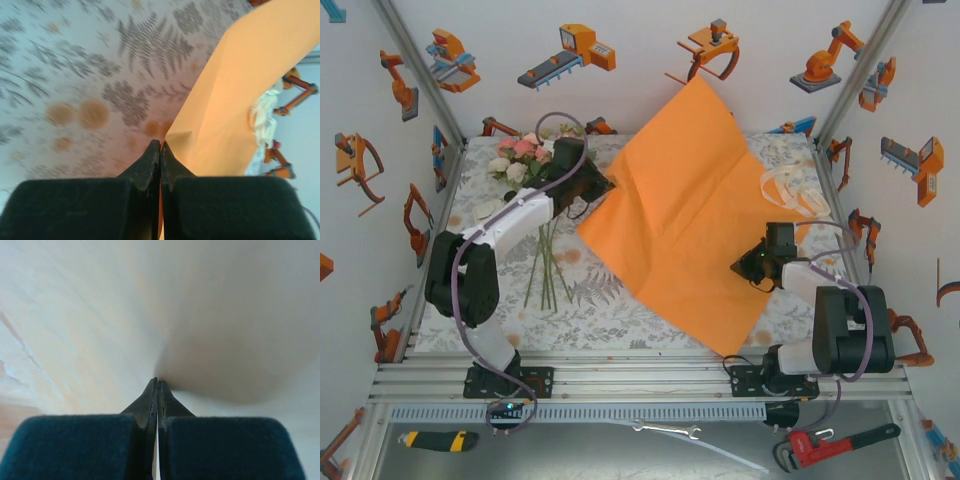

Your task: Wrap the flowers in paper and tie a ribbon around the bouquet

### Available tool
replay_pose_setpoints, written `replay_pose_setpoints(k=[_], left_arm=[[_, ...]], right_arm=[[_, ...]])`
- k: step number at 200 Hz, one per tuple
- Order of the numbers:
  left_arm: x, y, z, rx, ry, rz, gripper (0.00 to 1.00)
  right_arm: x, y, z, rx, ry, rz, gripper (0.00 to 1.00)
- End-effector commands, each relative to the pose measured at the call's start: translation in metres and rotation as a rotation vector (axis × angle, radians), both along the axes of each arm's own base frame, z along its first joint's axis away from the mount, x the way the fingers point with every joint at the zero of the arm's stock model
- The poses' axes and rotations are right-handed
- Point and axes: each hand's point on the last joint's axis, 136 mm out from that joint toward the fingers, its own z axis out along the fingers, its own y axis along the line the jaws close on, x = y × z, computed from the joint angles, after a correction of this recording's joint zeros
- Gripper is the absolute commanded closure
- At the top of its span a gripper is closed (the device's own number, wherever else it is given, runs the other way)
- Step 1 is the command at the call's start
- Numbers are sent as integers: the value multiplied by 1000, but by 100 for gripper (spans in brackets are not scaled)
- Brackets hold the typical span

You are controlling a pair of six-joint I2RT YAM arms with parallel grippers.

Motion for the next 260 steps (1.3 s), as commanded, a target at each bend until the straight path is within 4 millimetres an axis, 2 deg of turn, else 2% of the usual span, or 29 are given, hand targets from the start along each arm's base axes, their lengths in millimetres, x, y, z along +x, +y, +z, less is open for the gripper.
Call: replay_pose_setpoints(k=[1, 18, 27, 45, 59, 76, 93, 101, 113, 136, 157, 180, 194, 206, 229, 260], left_arm=[[19, -2, -7, 90, -46, -164, 78], [32, 4, -8, 145, -32, -207, 64], [36, 6, -1, 175, -45, -228, 57], [33, 9, 19, 206, -87, -239, 51], [20, 12, 37, 195, -111, -225, 49], [-7, 12, 51, 235, -139, -193, 48], [-42, -7, 55, 296, -168, -187, 53], [-57, -18, 47, 325, -158, -193, 60], [-75, -33, 32, 359, -127, -202, 75], [-96, -59, -5, 397, -70, -229, 100], [-101, -76, -40, 415, -3, -262, 100], [-100, -81, -75, 458, 54, -275, 100], [-97, -79, -93, 493, 81, -276, 100], [-94, -75, -105, 514, 108, -275, 100], [-86, -65, -121, 541, 136, -257, 100], [-71, -48, -144, 539, 183, -234, 100]], right_arm=[[-18, -1, -13, -13, 89, 26, 100], [-18, 2, -11, 8, 91, 22, 100], [-18, 2, -9, 14, 100, 14, 100], [-12, 10, 5, 45, 97, 52, 99], [-7, 15, 22, 50, 79, 101, 91], [-2, 9, 44, -12, 45, 133, 82], [6, -8, 66, -136, -6, 138, 72], [10, -18, 73, -176, -20, 134, 68], [17, -28, 78, -178, -41, 121, 67], [30, -45, 78, -152, -47, 92, 67], [35, -60, 66, -136, -13, 56, 70], [36, -74, 51, -103, 18, 31, 78], [34, -80, 41, -83, 41, 17, 88], [32, -81, 33, -70, 63, 13, 92], [26, -79, 24, -60, 91, 10, 93], [7, -77, 9, -36, 137, -47, 92]])
